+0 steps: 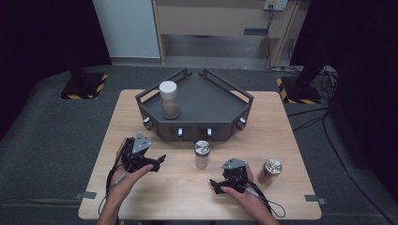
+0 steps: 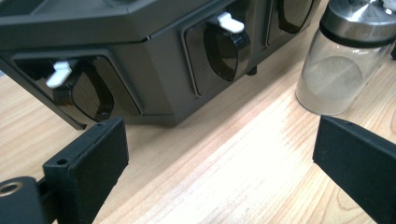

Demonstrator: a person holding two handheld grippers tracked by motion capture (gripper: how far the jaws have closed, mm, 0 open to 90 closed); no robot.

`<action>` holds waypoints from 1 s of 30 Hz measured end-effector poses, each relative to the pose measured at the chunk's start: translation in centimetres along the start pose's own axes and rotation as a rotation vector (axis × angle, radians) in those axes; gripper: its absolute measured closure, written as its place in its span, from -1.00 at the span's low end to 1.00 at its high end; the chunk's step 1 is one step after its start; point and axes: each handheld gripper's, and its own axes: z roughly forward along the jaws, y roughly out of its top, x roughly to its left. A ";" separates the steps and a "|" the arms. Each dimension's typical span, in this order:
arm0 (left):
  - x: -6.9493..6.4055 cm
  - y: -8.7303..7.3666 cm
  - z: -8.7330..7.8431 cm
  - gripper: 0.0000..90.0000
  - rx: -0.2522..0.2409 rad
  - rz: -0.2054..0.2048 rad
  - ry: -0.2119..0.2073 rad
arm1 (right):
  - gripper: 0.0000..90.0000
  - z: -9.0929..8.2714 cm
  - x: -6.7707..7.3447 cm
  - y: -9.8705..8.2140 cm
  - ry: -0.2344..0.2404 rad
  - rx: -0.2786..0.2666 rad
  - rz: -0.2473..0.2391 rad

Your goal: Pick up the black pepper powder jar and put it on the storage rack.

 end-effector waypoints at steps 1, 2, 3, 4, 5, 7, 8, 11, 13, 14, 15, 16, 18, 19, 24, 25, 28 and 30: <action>-0.1 -0.1 0.0 -0.95 0.003 0.001 0.000 | -0.99 0.0 0.0 0.0 0.000 0.000 0.000; -0.2 -0.2 0.0 -0.95 0.002 -0.002 0.001 | -0.99 0.0 0.0 0.0 0.000 0.000 0.000; -0.3 -0.2 0.0 -0.95 0.006 -0.002 0.001 | -0.99 0.0 0.0 0.0 0.000 0.000 0.000; -0.4 -0.4 0.0 -0.95 0.007 -0.006 0.000 | -0.99 0.0 0.0 0.0 0.000 0.000 0.000; -0.5 -0.4 0.0 -0.95 0.010 -0.004 0.001 | -0.99 0.0 0.0 0.0 0.000 0.000 0.000; -0.6 -0.6 -0.1 -0.95 0.014 -0.008 0.000 | -0.99 0.0 0.0 0.0 0.000 0.000 0.000; -0.7 -0.7 -0.1 -0.95 0.014 -0.012 -0.001 | -0.99 0.0 0.0 0.0 0.000 0.000 0.000; -1.0 -1.1 -0.2 -0.95 0.020 -0.015 -0.003 | -0.99 0.0 0.0 0.0 0.000 0.000 0.000; -1.2 -1.3 -0.2 -0.95 0.024 -0.022 -0.005 | -0.99 0.0 0.0 0.0 0.000 0.000 0.001; -1.2 -1.3 -0.2 -0.95 0.027 -0.020 -0.006 | -0.99 0.0 0.0 0.0 0.000 0.000 0.001; -1.3 -1.4 -0.2 -0.95 0.030 -0.021 -0.006 | -0.99 0.0 0.0 0.0 0.000 0.000 0.000; -1.4 -1.5 -0.2 -0.95 0.032 -0.022 -0.008 | -0.99 0.0 0.0 0.0 0.000 0.000 0.001; -1.6 -1.6 -0.1 -0.95 0.038 -0.024 -0.009 | -0.99 0.0 0.0 0.0 0.000 0.000 0.000; -1.7 -1.6 0.0 -0.95 0.043 -0.024 -0.010 | -0.99 0.0 0.0 0.0 0.000 0.000 0.000; -1.8 -2.0 0.1 -0.95 0.049 -0.040 -0.008 | -0.99 0.0 0.0 0.0 0.000 0.000 0.001; -1.8 -2.1 0.1 -0.95 0.050 -0.043 -0.007 | -0.99 0.0 0.0 0.0 0.000 0.000 0.001; -1.8 -2.4 0.0 -0.95 0.054 -0.049 -0.002 | -0.99 0.0 0.0 0.0 0.000 0.000 0.000; -1.8 -2.6 -0.1 -0.95 0.060 -0.049 0.007 | -0.99 0.0 0.0 0.0 0.000 0.000 0.001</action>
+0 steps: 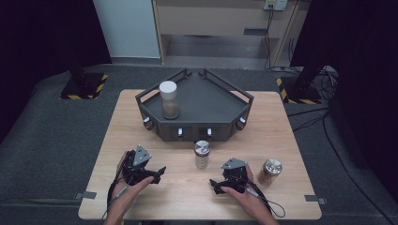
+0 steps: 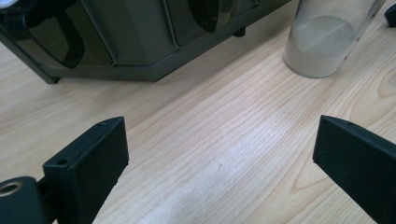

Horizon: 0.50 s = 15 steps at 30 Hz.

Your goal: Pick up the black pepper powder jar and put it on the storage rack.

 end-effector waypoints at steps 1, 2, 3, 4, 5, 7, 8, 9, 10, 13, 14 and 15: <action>0.1 -0.2 -0.1 -0.95 0.002 -0.006 0.002 | -0.99 0.0 0.0 0.0 0.000 0.000 0.000; 0.2 -0.3 -0.1 -0.95 0.004 -0.011 0.003 | -0.99 0.0 0.0 0.0 0.000 0.000 0.000; 0.2 -0.3 -0.1 -0.95 0.004 -0.011 0.003 | -0.99 0.0 0.0 0.0 0.000 0.000 0.000; 0.2 -0.4 -0.1 -0.95 0.008 -0.013 0.007 | -0.99 0.0 0.0 0.0 0.000 0.000 0.000; 0.3 -0.6 -0.2 -0.95 0.015 -0.018 0.015 | -0.99 0.0 0.0 0.0 0.000 0.000 0.000; 0.5 -0.9 -0.2 -0.95 0.021 -0.031 0.017 | -0.99 0.0 0.0 0.0 0.000 0.000 0.000; 0.5 -1.0 -0.2 -0.95 0.025 -0.036 0.021 | -0.99 0.0 0.0 0.0 0.000 0.000 0.000; 0.5 -1.0 -0.1 -0.95 0.029 -0.036 0.027 | -0.99 0.0 0.0 0.0 0.000 0.000 0.000; 0.4 -1.0 -0.1 -0.95 0.039 -0.035 0.036 | -0.99 0.0 0.0 0.0 0.000 0.000 0.000; 0.7 -1.1 0.1 -0.95 0.052 -0.051 0.037 | -0.99 0.0 0.0 0.0 0.000 0.000 0.000; 0.7 -1.1 0.3 -0.95 0.059 -0.056 0.039 | -0.99 0.0 0.0 0.0 0.000 0.000 0.000; 0.8 -1.2 0.4 -0.95 0.069 -0.060 0.041 | -0.99 0.0 0.0 0.0 0.000 0.000 0.000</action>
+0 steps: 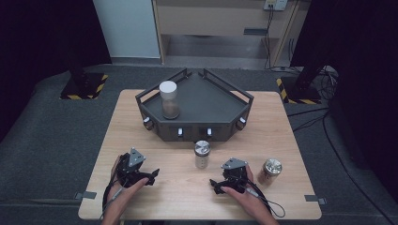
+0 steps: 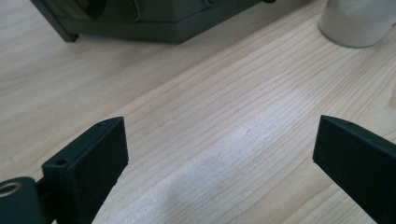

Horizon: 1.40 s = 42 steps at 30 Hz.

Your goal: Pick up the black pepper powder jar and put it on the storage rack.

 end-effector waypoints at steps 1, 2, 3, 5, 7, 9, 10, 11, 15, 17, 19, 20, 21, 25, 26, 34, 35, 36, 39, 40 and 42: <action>0.0 0.0 0.1 -0.95 0.010 0.000 0.003 | -0.99 0.0 0.0 0.0 0.000 0.000 0.000; 0.1 0.0 0.3 -0.95 0.019 -0.002 0.004 | -0.99 0.0 0.0 0.0 0.000 0.000 0.000; 0.1 -0.1 0.4 -0.95 0.028 -0.003 0.004 | -0.99 0.0 0.0 0.0 0.000 0.000 0.000; 0.2 -0.2 0.6 -0.95 0.040 -0.005 0.009 | -0.99 0.0 0.0 0.0 0.000 0.000 0.000; 0.3 -0.3 0.7 -0.95 0.050 -0.011 0.009 | -0.99 0.0 0.0 0.0 0.000 0.000 0.000; 0.4 -0.3 0.8 -0.95 0.064 -0.014 0.016 | -0.99 0.0 0.0 0.0 0.000 0.000 0.000; 0.4 -0.4 0.9 -0.95 0.066 -0.019 0.017 | -0.99 0.0 0.0 0.0 0.000 0.000 0.000; 0.6 -0.4 0.9 -0.95 0.072 -0.021 0.014 | -0.99 0.0 0.0 0.0 0.000 0.000 0.000; 0.7 -0.4 1.1 -0.95 0.091 -0.027 0.015 | -0.99 0.0 0.0 0.0 0.000 0.000 0.000; 0.7 -0.4 1.3 -0.95 0.100 -0.028 0.016 | -0.99 0.0 0.0 0.0 0.000 0.000 0.000; 0.6 -0.3 1.5 -0.95 0.113 -0.022 0.021 | -0.99 0.0 0.0 0.0 0.000 0.000 0.000; 0.6 -0.3 1.5 -0.95 0.117 -0.023 0.019 | -0.99 0.0 0.0 0.0 0.000 0.000 0.000; 0.8 -0.4 1.6 -0.95 0.119 -0.028 0.013 | -0.99 0.0 0.0 0.0 0.000 0.000 0.000; 0.4 -0.3 2.0 -0.96 0.135 -0.013 0.039 | -0.99 0.0 0.0 0.0 0.000 0.000 0.000; 0.5 -0.4 2.0 -0.96 0.134 -0.021 0.035 | -0.99 0.0 0.0 0.0 0.000 0.000 0.000; 1.6 -1.2 2.2 -0.98 0.118 -0.076 0.001 | -0.99 0.0 0.0 0.0 0.000 0.000 0.000; 1.8 -1.4 2.3 -0.98 0.113 -0.090 -0.008 | -0.99 0.0 0.0 0.0 0.000 0.000 0.000; 1.9 -1.6 2.3 -1.00 0.105 -0.092 -0.008 | -0.99 0.0 0.0 0.0 0.000 0.000 0.000; 1.9 -1.7 2.3 -1.00 0.098 -0.093 -0.007 | -0.99 0.0 0.0 0.0 0.000 0.000 0.000; 1.8 -1.9 2.3 -1.00 0.091 -0.092 -0.006 | -0.99 0.0 0.0 0.0 0.000 0.000 0.000; 1.8 -2.3 2.4 -1.00 0.069 -0.095 -0.005 | -0.99 0.0 0.0 0.0 -0.001 0.000 0.000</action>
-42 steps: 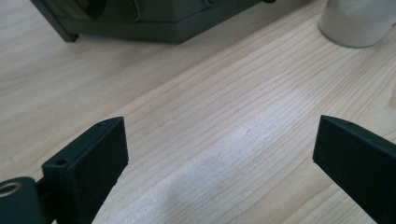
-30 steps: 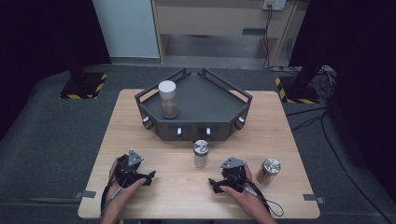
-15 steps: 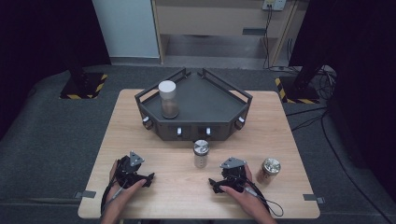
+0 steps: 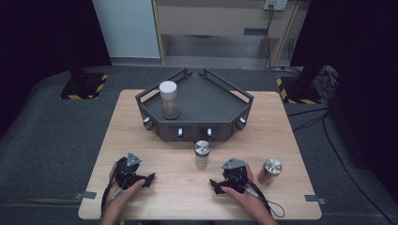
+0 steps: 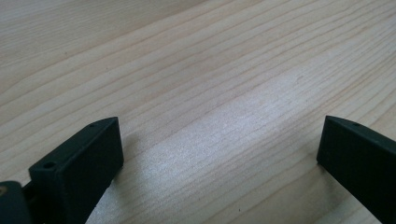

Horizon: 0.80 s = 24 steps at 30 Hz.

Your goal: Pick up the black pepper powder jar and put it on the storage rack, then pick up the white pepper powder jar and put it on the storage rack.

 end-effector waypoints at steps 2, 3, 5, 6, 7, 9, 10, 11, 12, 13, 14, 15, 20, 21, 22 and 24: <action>0.1 -0.4 0.1 -1.00 -0.019 0.002 -0.001 | -0.99 0.0 0.0 0.0 0.000 0.000 0.000; 0.1 -0.4 0.1 -1.00 -0.019 0.003 -0.002 | -0.99 0.0 0.0 0.0 0.000 0.000 0.000; 0.1 -0.4 0.1 -1.00 -0.019 0.003 -0.002 | -0.99 0.0 0.0 0.0 0.000 0.000 0.000; 0.1 -0.4 0.1 -1.00 -0.019 0.003 -0.002 | -0.99 0.0 0.0 0.0 0.000 0.000 0.000; 0.1 -0.4 0.1 -1.00 -0.019 0.003 -0.002 | -0.99 0.0 0.0 0.0 0.000 0.000 0.000; 0.1 -0.4 0.1 -1.00 -0.019 0.003 -0.002 | -0.99 0.0 0.0 0.0 0.000 0.000 0.000; 0.1 -0.4 0.1 -1.00 -0.019 0.003 -0.002 | -0.99 0.0 0.0 0.0 0.000 0.000 0.000; 0.1 -0.4 0.1 -1.00 -0.019 0.003 -0.002 | -0.99 0.0 0.0 0.0 0.000 0.000 0.000; 0.1 -0.4 0.1 -1.00 -0.019 0.003 -0.002 | -0.99 0.0 0.0 0.0 0.000 0.000 0.000; 0.1 -0.4 0.1 -1.00 -0.019 0.003 -0.002 | -0.99 0.0 0.0 0.0 0.000 0.000 -0.001; 0.1 -0.4 0.1 -1.00 -0.019 0.003 -0.002 | -0.99 0.0 0.0 0.0 0.000 0.000 0.000; 0.1 -0.4 0.1 -1.00 -0.019 0.003 -0.002 | -0.99 0.0 0.0 0.0 0.000 0.000 0.000; 0.1 -0.4 0.1 -1.00 -0.019 0.003 -0.002 | -0.99 0.0 0.0 0.0 0.000 0.002 0.001; 0.1 -0.4 0.1 -1.00 -0.020 0.003 -0.002 | -0.99 0.0 0.0 0.0 -0.001 0.001 0.000; 0.1 -0.4 0.1 -1.00 -0.019 0.003 -0.002 | -0.99 0.0 0.0 0.0 -0.002 0.002 0.000; 0.1 -0.4 0.1 -1.00 -0.019 0.003 -0.002 | -0.99 0.0 0.0 0.0 -0.001 0.002 0.000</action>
